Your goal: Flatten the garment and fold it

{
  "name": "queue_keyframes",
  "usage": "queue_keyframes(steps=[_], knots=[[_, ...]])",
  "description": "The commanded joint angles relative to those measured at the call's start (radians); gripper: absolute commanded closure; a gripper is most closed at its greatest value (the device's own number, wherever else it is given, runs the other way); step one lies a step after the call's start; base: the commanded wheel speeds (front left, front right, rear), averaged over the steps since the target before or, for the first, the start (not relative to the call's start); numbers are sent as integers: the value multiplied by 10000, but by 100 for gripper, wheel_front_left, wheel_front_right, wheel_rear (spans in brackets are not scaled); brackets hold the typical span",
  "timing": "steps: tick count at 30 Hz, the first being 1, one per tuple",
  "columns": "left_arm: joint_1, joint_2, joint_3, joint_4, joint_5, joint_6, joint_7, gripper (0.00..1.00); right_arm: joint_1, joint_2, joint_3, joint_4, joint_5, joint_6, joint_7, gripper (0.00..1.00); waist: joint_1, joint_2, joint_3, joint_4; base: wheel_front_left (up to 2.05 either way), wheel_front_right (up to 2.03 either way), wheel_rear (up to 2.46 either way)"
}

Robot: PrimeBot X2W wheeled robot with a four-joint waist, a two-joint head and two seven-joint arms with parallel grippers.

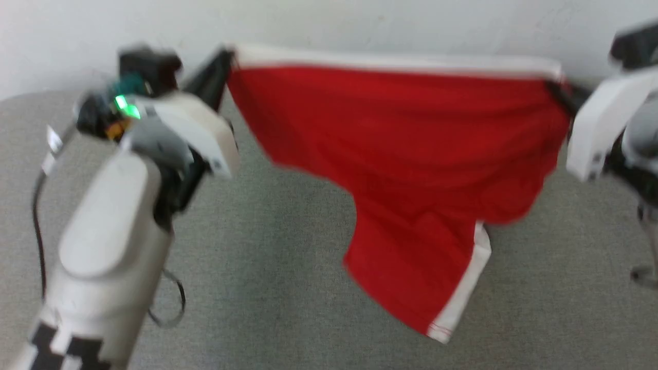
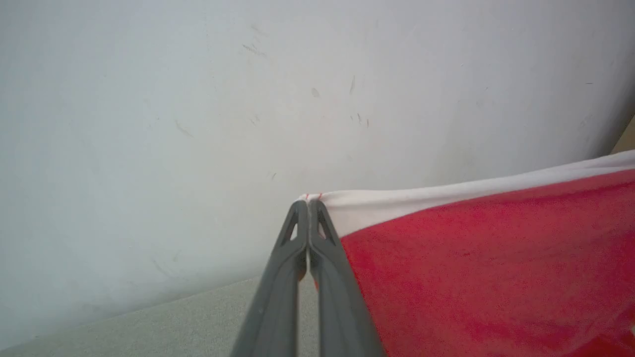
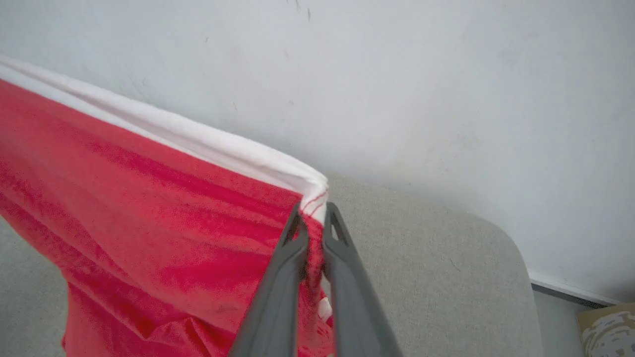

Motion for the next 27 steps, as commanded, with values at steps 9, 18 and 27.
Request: queue_keyframes(steps=[9,18,27], knots=[[-4320,94,663,2515,342,-30,-1254,100,-4350,454,106,1660,-415,-11,-1518,100,0,0,1963,-227,0,0,0],[-6906,-47,921,4995,570,17,-3049,100,-6984,1193,367,4041,-1044,-11,-4818,100,0,0,2752,-387,0,0,0],[-6437,-715,797,7125,351,-246,-3855,100,-6658,1899,1366,6574,-895,-11,-6638,100,0,0,3068,-258,0,0,0]])
